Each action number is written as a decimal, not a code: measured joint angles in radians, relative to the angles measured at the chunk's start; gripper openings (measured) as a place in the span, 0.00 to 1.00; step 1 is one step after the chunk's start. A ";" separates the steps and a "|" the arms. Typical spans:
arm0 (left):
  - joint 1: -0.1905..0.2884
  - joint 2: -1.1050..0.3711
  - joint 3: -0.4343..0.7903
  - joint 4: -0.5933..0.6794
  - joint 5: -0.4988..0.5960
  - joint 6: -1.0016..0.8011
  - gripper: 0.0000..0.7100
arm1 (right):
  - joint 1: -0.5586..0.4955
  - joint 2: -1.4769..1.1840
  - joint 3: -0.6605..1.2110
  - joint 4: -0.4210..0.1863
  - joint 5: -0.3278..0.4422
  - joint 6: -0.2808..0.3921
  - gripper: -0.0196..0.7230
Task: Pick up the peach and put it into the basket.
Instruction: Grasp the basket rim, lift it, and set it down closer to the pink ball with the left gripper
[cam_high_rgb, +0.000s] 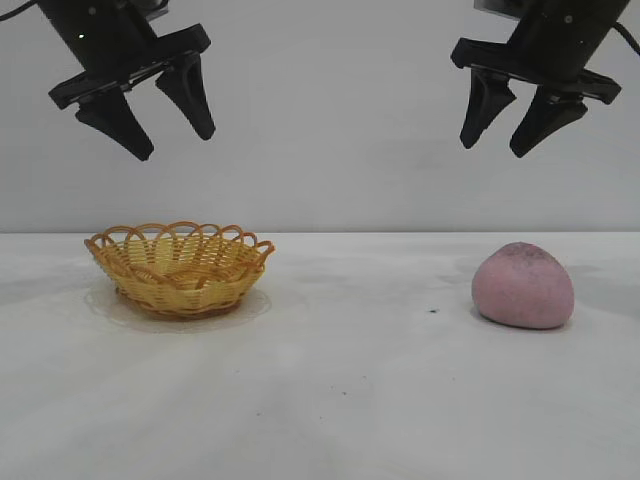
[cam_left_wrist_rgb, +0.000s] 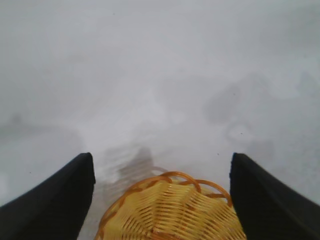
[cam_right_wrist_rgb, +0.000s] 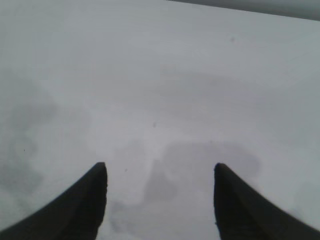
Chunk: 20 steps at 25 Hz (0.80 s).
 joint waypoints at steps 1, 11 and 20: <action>0.000 0.000 0.000 0.000 0.000 0.000 0.74 | 0.000 0.000 0.000 0.000 0.000 -0.002 0.56; 0.000 0.000 0.000 0.000 0.000 0.000 0.74 | 0.000 0.000 0.000 0.000 0.000 -0.002 0.56; 0.000 0.000 -0.052 0.077 0.108 0.020 0.74 | 0.000 0.000 0.000 0.000 0.002 -0.002 0.56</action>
